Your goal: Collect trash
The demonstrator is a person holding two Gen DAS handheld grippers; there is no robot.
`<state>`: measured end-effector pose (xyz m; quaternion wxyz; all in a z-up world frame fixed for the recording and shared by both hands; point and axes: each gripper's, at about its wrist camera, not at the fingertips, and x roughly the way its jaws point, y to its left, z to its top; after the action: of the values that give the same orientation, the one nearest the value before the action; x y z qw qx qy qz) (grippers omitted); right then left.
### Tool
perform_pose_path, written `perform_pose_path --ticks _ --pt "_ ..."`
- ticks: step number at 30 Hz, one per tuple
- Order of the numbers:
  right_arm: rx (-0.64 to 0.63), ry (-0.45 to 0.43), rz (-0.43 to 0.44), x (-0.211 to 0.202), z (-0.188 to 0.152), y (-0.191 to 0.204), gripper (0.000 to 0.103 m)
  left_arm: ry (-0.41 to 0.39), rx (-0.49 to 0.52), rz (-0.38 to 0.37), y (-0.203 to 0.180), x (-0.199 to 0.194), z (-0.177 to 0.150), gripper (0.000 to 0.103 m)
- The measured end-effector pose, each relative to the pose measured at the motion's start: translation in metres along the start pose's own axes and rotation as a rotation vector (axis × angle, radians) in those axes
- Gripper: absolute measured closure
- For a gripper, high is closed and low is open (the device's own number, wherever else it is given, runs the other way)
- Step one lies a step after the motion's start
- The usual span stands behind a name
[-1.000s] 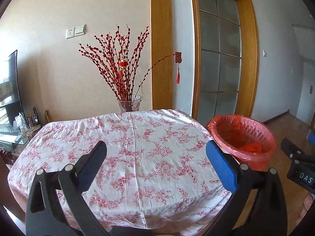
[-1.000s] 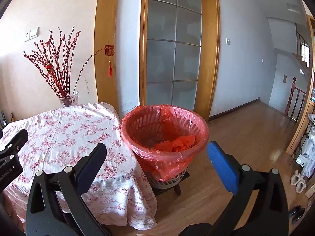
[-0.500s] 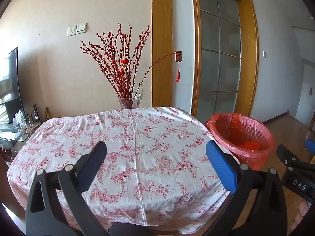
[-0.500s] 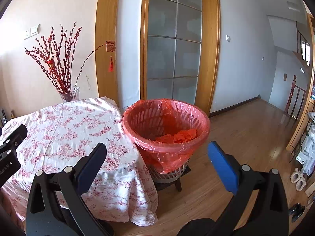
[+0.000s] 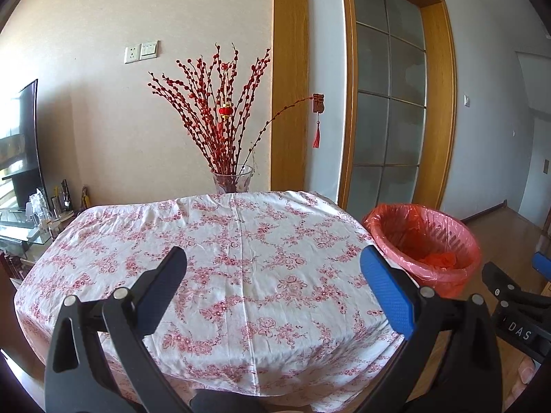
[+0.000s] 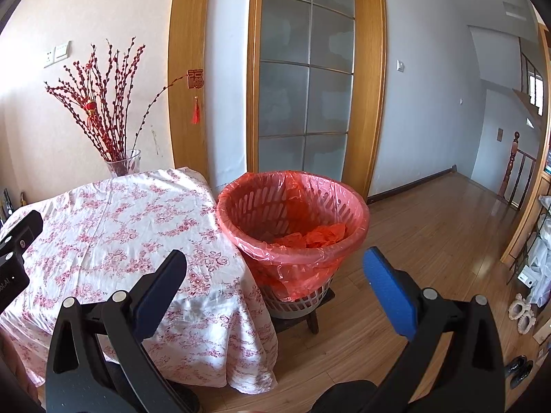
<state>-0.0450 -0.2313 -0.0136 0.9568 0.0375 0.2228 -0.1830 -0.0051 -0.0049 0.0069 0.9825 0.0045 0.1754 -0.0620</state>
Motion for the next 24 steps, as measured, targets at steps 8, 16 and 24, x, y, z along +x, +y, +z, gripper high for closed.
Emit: perform_pose_path --ticks 8,16,24 --pt "-0.001 0.004 0.007 0.0000 -0.0015 -0.0001 0.002 0.001 -0.003 0.002 0.0007 -0.0001 0.0007 0.004" --pt "-0.001 0.010 0.013 0.0017 -0.0020 -0.0011 0.002 0.007 -0.006 0.004 0.0015 0.0008 -0.0002 0.004" --pt "-0.002 0.010 0.011 0.0018 -0.0021 -0.0010 0.002 0.007 -0.006 0.006 0.0015 0.0012 -0.0006 0.004"
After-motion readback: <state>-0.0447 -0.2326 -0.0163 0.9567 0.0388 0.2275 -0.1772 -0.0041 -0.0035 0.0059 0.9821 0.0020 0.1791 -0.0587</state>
